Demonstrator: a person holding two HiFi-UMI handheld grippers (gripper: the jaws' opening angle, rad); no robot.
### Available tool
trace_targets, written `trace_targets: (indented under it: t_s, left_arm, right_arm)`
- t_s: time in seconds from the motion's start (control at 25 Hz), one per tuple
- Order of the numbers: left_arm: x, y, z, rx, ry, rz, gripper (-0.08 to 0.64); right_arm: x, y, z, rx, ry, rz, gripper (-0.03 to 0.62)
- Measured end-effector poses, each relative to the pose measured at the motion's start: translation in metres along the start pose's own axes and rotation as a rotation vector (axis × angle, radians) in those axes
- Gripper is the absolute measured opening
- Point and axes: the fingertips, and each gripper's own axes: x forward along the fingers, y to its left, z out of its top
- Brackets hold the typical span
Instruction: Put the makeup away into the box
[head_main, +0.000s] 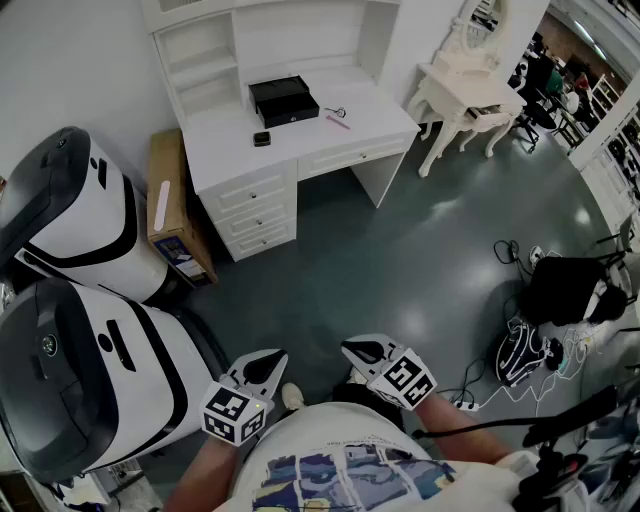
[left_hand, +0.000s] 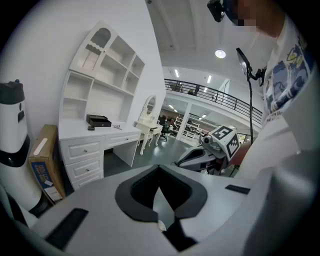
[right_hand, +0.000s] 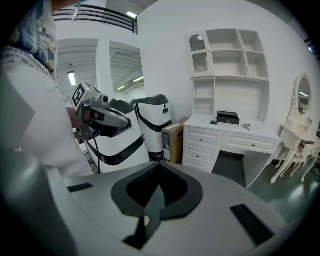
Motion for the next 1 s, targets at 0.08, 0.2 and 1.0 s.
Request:
trace_targets:
  t_s: [0.08,0.2,1.0]
  left_arm:
    - [-0.011,0.01,-0.007,0.007,0.001,0.006,0.014]
    - [-0.022,0.02,-0.016,0.002,0.001,0.008,0.014]
    - [0.076,0.093,0.053,0.02,0.034,0.032,0.014]
  right_arm:
    - [0.009,0.009,0.005,-0.006,0.001,-0.005,0.025]
    - [0.015,0.018,0.009,-0.009,0.009,-0.015,0.025]
    - [0.067,-0.14,0.049,0.093,-0.048,-0.047,0.042]
